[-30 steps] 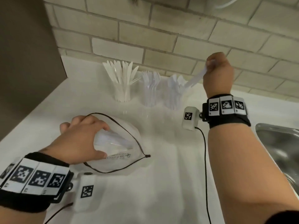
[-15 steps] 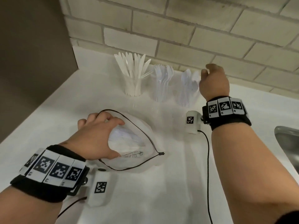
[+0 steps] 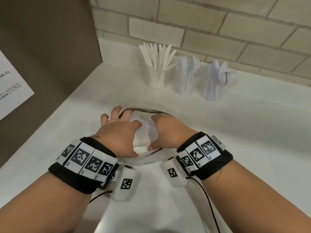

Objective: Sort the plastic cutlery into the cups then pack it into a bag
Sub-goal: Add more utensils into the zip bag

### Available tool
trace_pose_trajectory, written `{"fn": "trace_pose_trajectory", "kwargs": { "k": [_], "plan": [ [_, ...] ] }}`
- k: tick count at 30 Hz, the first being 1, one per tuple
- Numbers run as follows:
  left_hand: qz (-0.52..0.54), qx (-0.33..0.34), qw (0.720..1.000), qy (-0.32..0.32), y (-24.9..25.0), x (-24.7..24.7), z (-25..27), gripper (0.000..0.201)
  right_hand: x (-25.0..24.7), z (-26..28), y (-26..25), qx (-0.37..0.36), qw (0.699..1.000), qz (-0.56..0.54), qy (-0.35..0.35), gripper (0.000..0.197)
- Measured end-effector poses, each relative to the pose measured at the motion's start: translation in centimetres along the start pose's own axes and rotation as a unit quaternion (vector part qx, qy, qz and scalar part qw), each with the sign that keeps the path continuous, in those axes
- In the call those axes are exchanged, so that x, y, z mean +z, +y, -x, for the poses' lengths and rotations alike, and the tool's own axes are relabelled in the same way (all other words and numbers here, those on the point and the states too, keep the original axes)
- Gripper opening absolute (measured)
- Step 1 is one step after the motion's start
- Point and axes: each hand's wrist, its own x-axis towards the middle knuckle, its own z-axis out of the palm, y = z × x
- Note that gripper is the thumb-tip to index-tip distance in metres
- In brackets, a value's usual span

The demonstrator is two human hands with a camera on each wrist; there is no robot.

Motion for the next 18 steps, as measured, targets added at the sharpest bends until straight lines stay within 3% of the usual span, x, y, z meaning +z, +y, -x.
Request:
{"fn": "trace_pose_trajectory", "kwargs": {
  "k": [3,10,13,15,18],
  "plan": [
    [0.007,-0.014,1.0,-0.014,0.3,0.8,0.3,0.098,0.7,-0.4,-0.1,0.005,0.999,0.022,-0.034,0.114],
    [0.082,-0.002,0.996,-0.024,-0.1,0.5,0.1,0.098,0.7,-1.0,-0.5,0.021,0.991,0.081,-0.101,0.113],
    [0.121,-0.003,0.993,0.006,-0.2,0.5,-0.2,0.077,1.1,-1.0,-0.7,0.029,0.993,0.081,-0.084,0.12],
    [0.135,-0.006,0.99,0.041,-0.3,0.7,-0.3,0.063,1.1,-1.1,-0.7,0.032,0.994,0.068,-0.078,0.111],
    [0.158,0.022,0.986,0.046,-0.5,0.8,-0.3,0.063,0.9,-1.3,-0.7,0.048,0.996,0.052,-0.057,0.089]
  ]
}}
